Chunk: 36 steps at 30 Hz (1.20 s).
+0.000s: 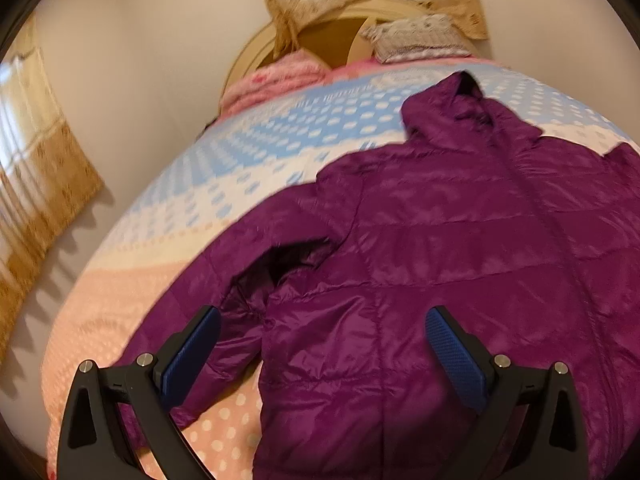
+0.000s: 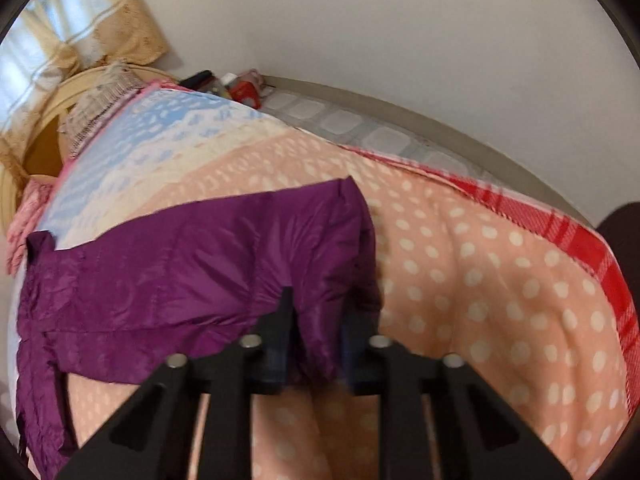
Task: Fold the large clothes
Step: 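Grasp the jacket hem with the right tool and lift it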
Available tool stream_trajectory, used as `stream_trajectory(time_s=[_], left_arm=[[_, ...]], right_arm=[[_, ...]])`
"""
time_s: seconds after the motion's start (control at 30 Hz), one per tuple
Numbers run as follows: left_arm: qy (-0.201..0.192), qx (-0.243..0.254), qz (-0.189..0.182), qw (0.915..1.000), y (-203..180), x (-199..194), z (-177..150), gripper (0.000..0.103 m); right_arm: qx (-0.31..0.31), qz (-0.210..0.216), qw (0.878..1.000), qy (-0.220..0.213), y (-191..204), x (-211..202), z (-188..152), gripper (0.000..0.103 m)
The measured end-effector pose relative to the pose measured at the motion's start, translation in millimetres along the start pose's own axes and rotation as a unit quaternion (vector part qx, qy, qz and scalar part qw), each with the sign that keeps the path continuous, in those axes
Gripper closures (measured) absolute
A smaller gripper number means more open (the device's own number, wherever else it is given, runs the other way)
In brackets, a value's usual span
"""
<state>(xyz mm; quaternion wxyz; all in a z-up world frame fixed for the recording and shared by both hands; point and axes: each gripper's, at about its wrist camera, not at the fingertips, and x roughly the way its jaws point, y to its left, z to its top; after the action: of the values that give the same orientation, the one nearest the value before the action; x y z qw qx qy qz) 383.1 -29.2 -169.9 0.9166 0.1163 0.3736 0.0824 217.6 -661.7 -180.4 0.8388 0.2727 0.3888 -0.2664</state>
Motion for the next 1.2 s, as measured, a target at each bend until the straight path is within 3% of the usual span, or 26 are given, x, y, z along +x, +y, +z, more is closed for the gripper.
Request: stream_trajectory(time_s=[0.2, 0.43, 0.67, 0.83, 1.2], left_arm=[[0.001, -0.031, -0.003, 0.9995, 24, 10, 4, 0.001], [-0.015, -0.053, -0.002, 0.9985, 50, 3, 15, 0.001], [-0.014, -0.060, -0.006, 0.9981, 65, 1, 7, 0.001], [-0.016, -0.057, -0.006, 0.9982, 73, 1, -1, 0.001], [-0.025, -0.043, -0.012, 0.9987, 65, -5, -1, 0.001]], right_arm=[[-0.043, -0.005, 0.996, -0.084, 30, -49, 8, 0.089], [-0.139, 0.064, 0.978, -0.140, 143, -106, -6, 0.089], [-0.250, 0.121, 0.952, -0.126, 259, -100, -67, 0.089], [-0.294, 0.154, 0.938, -0.100, 315, -80, -113, 0.089], [-0.345, 0.188, 0.919, -0.047, 378, -40, -198, 0.089]])
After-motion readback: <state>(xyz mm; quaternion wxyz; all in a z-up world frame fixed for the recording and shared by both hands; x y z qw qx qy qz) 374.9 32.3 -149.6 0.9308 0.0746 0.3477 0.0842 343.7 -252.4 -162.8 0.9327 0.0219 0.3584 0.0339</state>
